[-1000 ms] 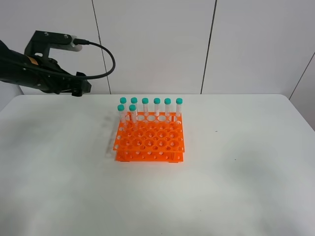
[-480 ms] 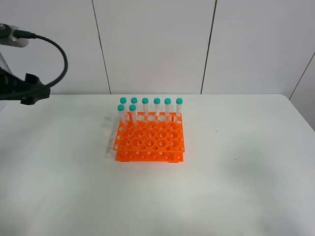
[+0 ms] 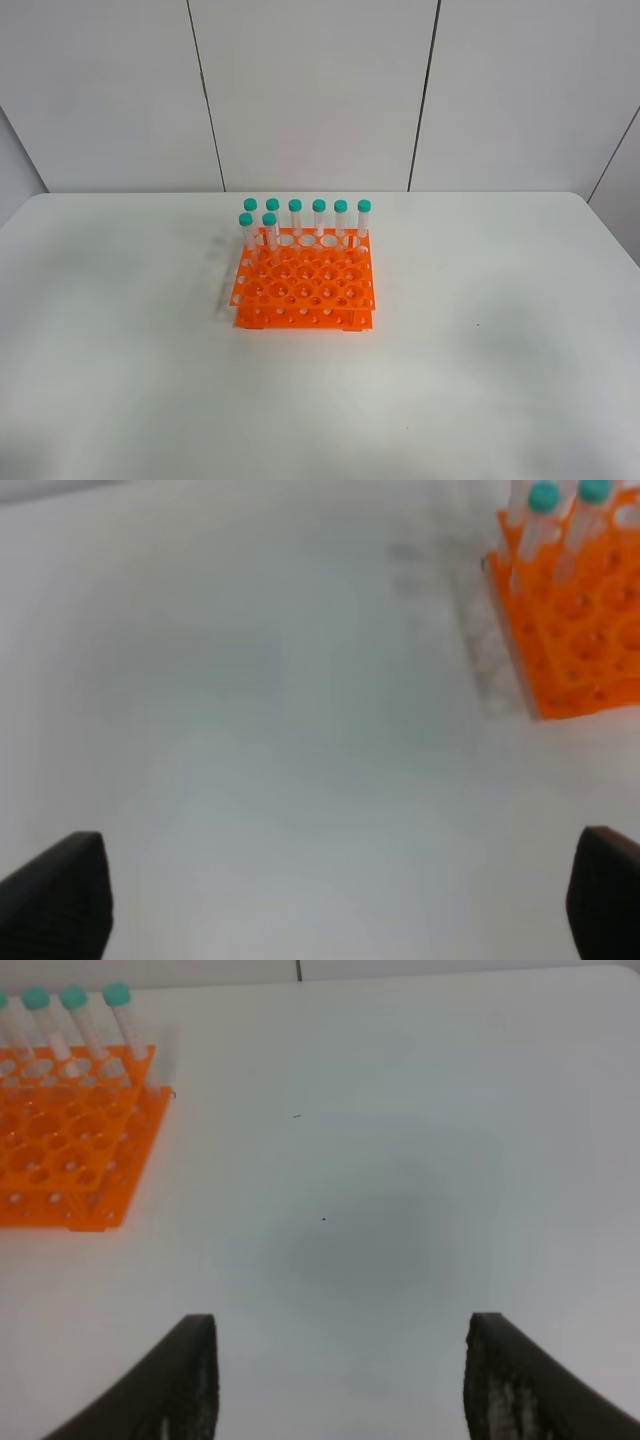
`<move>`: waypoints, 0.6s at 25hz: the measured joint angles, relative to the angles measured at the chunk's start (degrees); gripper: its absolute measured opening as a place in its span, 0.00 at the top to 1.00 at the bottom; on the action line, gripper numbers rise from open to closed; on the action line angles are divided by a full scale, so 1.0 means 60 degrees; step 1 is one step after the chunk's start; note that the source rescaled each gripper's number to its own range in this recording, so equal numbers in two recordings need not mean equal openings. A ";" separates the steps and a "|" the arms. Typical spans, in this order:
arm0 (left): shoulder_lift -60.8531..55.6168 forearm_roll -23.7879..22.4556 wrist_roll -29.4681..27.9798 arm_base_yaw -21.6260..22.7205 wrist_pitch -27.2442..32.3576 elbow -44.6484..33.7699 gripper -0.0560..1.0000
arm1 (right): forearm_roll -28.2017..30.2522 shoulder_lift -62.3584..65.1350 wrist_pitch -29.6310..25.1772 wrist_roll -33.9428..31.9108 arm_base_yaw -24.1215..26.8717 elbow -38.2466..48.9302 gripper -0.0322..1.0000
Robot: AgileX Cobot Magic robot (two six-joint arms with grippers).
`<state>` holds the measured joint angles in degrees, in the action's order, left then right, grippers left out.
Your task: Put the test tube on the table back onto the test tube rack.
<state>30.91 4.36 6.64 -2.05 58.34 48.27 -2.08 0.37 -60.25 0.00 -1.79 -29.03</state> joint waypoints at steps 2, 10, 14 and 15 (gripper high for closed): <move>-0.1071 0.0000 0.0000 0.0000 0.0040 -0.0403 0.00 | 0.0000 0.0000 0.0000 0.0000 0.0000 0.0000 0.34; -0.4349 0.0578 -0.0184 0.0000 0.0215 -0.2432 0.00 | 0.0000 0.0000 0.0000 0.0000 0.0000 0.0000 0.34; -0.5123 0.0566 -0.0218 0.0000 0.0477 -0.2888 0.00 | 0.0000 0.0000 0.0000 0.0000 0.0000 0.0000 0.34; -0.5178 0.0511 -0.0218 0.0000 0.0512 -0.2971 0.00 | 0.0000 0.0000 0.0000 0.0000 0.0000 0.0000 0.34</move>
<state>-0.15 7.42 5.33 -2.05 61.42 30.45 -2.08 0.37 -60.25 0.00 -1.79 -29.03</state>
